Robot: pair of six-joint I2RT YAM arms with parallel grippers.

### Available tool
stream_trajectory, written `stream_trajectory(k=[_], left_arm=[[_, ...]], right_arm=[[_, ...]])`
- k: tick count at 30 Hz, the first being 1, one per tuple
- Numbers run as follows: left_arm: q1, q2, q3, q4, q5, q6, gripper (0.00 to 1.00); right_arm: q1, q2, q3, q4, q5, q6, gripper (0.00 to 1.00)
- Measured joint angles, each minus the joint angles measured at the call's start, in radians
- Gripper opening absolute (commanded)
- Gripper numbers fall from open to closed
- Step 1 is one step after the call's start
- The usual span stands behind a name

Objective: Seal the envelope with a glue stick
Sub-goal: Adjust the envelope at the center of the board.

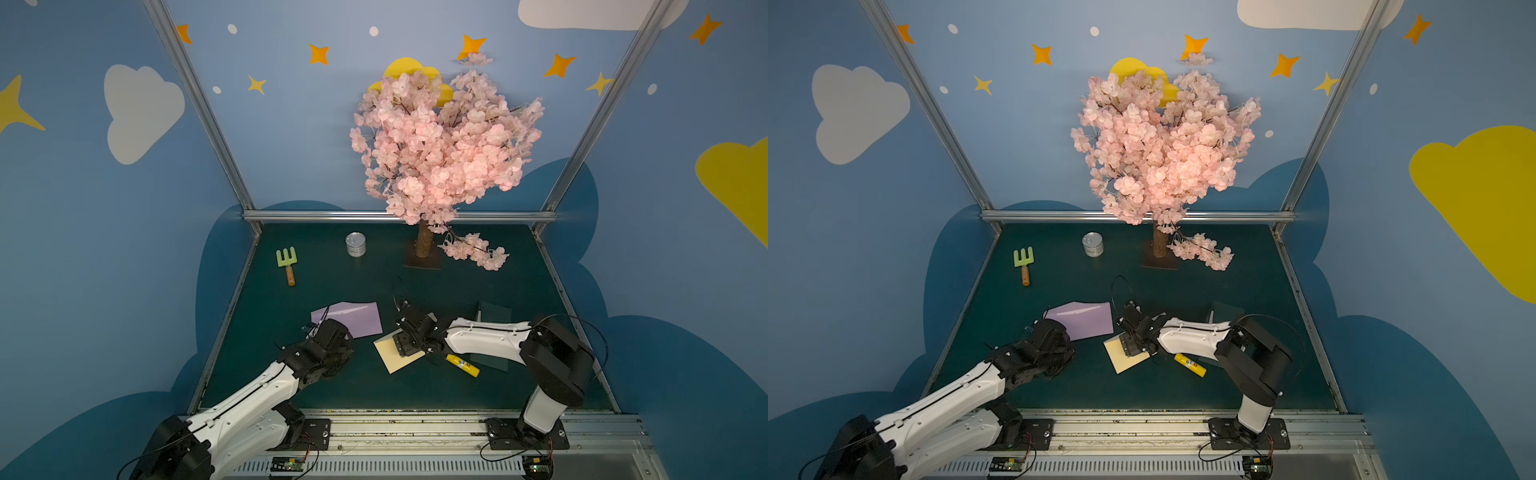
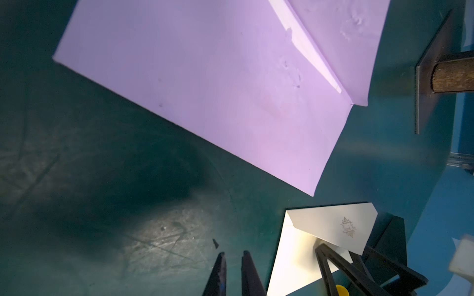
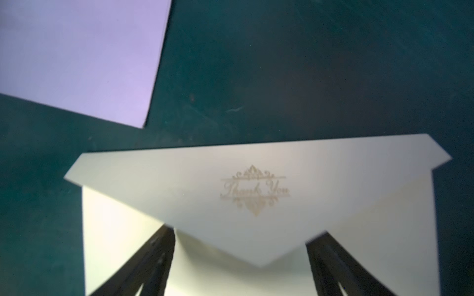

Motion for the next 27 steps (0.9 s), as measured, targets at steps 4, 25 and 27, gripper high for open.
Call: stream_trajectory(k=[4, 25, 27], left_arm=[[-0.001, 0.022, 0.007, 0.006, 0.023, 0.036, 0.18], [0.012, 0.083, 0.033, 0.098, 0.067, 0.142, 0.19], [0.023, 0.083, 0.03, 0.116, 0.073, 0.144, 0.19]], right_arm=[[-0.009, -0.166, 0.014, -0.085, -0.017, -0.006, 0.85], [-0.279, -0.356, -0.11, -0.53, 0.168, 0.526, 0.67], [-0.283, -0.315, -0.11, -0.526, 0.157, 0.542, 0.66]])
